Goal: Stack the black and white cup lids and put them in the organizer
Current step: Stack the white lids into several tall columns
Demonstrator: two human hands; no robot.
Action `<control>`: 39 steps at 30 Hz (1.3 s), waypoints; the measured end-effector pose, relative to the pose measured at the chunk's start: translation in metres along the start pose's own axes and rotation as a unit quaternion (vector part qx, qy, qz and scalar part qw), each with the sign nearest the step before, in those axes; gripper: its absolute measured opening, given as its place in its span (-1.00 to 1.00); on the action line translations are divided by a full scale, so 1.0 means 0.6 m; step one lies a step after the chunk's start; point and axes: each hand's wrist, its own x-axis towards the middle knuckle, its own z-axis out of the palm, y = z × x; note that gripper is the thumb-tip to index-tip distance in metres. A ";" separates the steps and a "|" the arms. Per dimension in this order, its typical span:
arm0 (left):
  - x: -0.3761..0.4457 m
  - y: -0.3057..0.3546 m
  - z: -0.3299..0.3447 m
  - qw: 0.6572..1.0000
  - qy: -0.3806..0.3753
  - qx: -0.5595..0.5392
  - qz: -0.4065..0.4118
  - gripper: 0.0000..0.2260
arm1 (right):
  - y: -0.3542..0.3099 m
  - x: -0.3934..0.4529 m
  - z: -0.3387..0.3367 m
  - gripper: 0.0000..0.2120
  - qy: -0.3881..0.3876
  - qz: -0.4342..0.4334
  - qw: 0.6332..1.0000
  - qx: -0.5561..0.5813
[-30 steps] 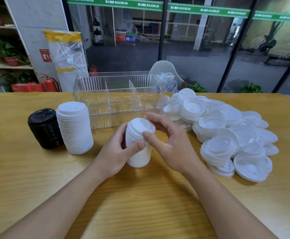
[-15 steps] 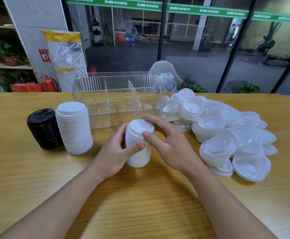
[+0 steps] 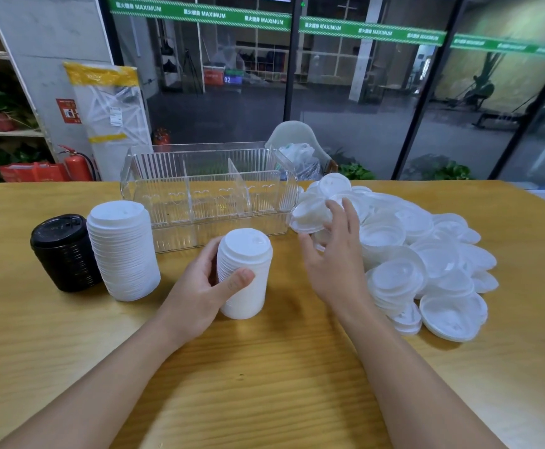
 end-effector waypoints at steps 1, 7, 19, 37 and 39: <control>0.000 0.000 0.000 1.000 0.000 0.000 0.000 -0.45 | 0.003 0.004 0.001 -0.29 0.009 0.013 1.000 -0.001; 0.000 0.004 0.001 1.000 0.000 0.006 0.002 -0.47 | 0.012 0.002 -0.001 -0.19 -0.013 0.057 0.998 -0.038; 0.000 0.004 0.000 1.000 -0.002 0.008 0.004 -0.47 | 0.021 -0.022 0.000 -0.65 -0.085 0.013 0.990 -0.109; -0.005 0.007 -0.003 1.000 0.009 0.015 0.004 -0.47 | 0.015 -0.036 0.015 -0.75 -0.075 -0.128 0.973 -0.177; -0.004 0.006 -0.003 1.000 0.011 0.016 0.005 -0.46 | 0.011 -0.035 0.018 -0.77 -0.070 -0.148 0.969 -0.188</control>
